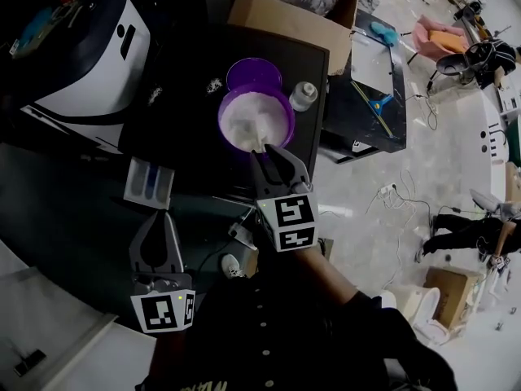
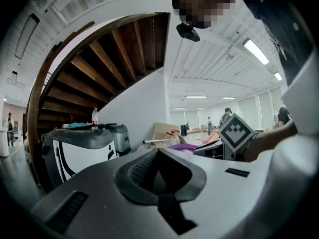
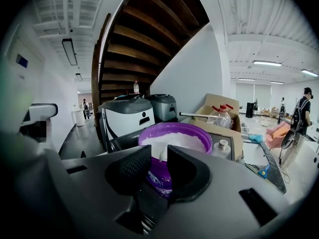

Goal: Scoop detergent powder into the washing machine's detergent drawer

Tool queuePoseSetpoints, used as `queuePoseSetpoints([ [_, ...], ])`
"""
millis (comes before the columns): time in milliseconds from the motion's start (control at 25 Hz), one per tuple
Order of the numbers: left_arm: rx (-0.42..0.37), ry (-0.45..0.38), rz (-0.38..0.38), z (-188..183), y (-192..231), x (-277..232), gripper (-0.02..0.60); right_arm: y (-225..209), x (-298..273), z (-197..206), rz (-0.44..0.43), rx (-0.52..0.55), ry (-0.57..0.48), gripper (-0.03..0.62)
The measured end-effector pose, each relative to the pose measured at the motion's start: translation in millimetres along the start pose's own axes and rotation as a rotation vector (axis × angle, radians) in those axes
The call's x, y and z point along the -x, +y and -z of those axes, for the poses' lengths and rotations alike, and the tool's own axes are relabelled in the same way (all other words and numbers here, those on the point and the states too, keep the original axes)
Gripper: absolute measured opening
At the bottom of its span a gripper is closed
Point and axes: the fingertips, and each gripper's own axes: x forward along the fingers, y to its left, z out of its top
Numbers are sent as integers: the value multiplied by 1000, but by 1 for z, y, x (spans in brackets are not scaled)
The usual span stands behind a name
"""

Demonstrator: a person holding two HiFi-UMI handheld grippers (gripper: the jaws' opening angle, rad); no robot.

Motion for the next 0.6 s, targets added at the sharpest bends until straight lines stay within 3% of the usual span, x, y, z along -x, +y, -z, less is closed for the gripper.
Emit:
queuePoseSetpoints([
  [120,3,3,-4,0,0,-2,14,1,-2,-1,1,-2,9,98],
  [200,6,6,-6,1,0,-3,14,-1,-2,1,3,-6,23,52],
  [400,11,6,1,3,-2,-7,14,-4,-2,3,-6,-37,56,34],
  [600,24,7,10,3,-5,-9,14,-8,-1,-3,-39,15,73,32],
])
